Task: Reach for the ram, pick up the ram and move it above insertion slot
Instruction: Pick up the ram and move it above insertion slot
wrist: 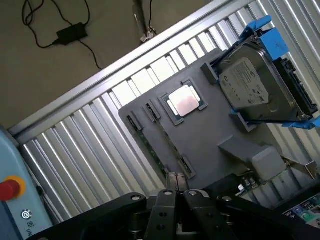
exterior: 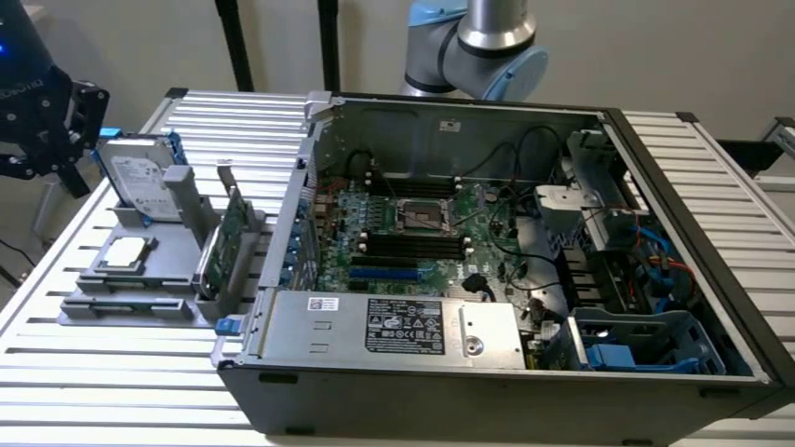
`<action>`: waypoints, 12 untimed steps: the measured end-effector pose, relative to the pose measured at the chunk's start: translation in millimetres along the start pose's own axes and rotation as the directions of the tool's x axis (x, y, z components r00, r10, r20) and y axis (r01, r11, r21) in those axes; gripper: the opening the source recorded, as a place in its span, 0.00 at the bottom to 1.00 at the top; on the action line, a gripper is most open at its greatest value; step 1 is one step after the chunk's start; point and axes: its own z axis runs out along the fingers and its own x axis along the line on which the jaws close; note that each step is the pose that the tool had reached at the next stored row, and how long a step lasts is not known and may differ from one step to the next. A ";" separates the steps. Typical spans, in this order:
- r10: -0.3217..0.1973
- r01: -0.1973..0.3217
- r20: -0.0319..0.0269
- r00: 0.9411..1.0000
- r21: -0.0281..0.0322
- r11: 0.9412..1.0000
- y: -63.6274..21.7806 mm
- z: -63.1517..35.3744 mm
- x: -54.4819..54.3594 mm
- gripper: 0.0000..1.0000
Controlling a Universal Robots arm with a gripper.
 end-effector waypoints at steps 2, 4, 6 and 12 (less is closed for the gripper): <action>-0.038 0.038 -0.001 0.999 0.000 0.999 0.0 0.2 0.0 0.11; -0.074 0.074 -0.003 0.997 0.000 0.997 0.0 0.5 0.0 0.11; -0.109 0.109 -0.004 0.994 0.001 0.994 0.0 0.6 0.0 0.11; -0.218 0.218 -0.008 0.976 0.001 0.976 0.0 1.3 0.0 0.11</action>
